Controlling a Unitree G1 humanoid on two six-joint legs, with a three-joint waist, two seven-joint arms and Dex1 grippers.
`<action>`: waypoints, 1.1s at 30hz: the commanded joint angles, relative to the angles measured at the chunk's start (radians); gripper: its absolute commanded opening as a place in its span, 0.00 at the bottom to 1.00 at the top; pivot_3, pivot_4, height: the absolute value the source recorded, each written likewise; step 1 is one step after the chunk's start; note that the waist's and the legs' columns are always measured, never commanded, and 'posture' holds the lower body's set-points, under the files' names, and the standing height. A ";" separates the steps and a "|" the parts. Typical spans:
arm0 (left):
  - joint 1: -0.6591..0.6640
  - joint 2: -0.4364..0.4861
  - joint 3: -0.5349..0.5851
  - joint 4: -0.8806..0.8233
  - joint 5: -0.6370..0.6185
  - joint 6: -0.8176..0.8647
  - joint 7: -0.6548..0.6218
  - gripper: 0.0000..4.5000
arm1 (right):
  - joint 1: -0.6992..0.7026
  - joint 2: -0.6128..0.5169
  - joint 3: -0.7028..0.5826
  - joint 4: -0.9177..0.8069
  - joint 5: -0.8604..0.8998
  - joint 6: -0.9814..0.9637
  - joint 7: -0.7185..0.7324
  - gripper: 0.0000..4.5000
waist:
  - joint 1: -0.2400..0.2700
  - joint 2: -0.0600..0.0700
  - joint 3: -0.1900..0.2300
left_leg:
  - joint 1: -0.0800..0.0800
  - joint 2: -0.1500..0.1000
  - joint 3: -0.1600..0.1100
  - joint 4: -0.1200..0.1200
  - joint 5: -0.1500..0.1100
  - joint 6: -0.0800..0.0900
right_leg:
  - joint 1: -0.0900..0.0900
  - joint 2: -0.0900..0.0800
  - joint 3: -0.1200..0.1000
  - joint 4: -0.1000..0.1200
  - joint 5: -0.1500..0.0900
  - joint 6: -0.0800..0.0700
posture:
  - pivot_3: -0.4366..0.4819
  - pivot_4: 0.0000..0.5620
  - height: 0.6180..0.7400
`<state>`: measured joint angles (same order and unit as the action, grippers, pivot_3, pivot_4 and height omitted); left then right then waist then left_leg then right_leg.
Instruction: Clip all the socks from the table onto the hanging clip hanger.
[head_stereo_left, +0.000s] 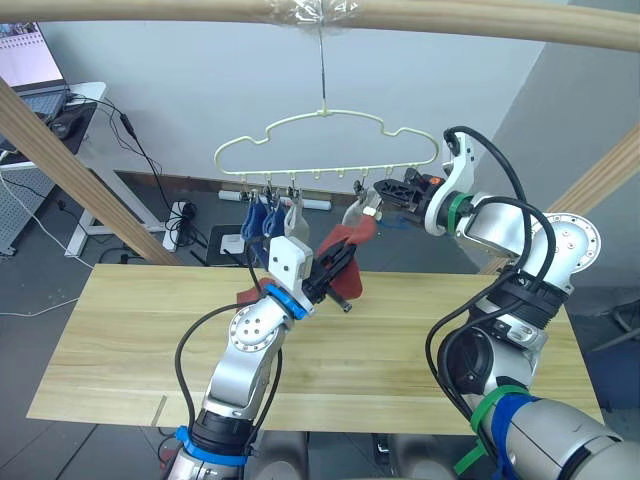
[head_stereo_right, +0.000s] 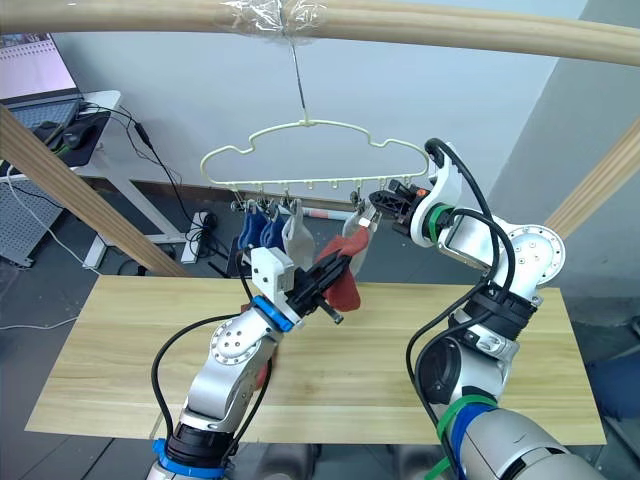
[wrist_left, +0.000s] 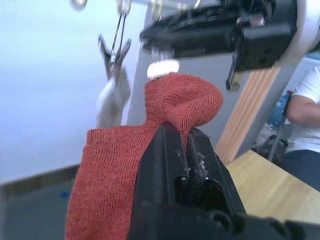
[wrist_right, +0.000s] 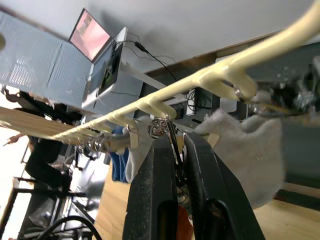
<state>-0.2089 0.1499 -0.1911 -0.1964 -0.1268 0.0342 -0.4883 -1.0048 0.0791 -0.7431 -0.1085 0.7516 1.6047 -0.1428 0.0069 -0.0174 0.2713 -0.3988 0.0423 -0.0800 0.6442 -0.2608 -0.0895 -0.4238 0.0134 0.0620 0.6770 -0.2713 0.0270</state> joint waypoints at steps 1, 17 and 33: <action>-0.009 -0.010 -0.012 -0.004 0.014 -0.028 0.014 0.00 | 0.007 0.007 -0.059 0.017 0.037 0.010 -0.117 0.00 | 0.000 0.000 0.000 | 0.000 0.000 0.000 0.000 0.000 0.000 | 0.000 0.000 0.000 0.000 0.000 0.000 | 0.56 0.47 1.00; -0.075 0.034 -0.019 0.074 0.156 -0.167 0.066 0.00 | 0.010 0.006 -0.079 0.061 0.235 0.010 -0.335 0.00 | -0.004 0.000 0.000 | 0.000 0.000 0.000 0.000 0.000 0.000 | 0.000 0.000 0.000 -0.001 0.000 0.000 | 0.56 0.48 1.00; -0.072 0.028 -0.052 0.069 0.104 -0.109 0.008 0.00 | -0.022 -0.032 -0.124 0.086 0.444 0.006 -0.270 0.90 | -0.014 0.001 0.001 | -0.002 0.001 0.000 -0.003 0.000 0.001 | -0.003 0.001 0.000 -0.001 0.000 0.000 | 0.55 0.48 1.00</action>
<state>-0.2810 0.1865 -0.2382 -0.1028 0.0017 -0.0850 -0.4717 -1.0020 0.0682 -0.8542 -0.0065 1.1188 1.6064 -0.4457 -0.0067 -0.0166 0.2720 -0.4010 0.0432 -0.0795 0.6411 -0.2612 -0.0884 -0.4267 0.0144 0.0621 0.6761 -0.2713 0.0271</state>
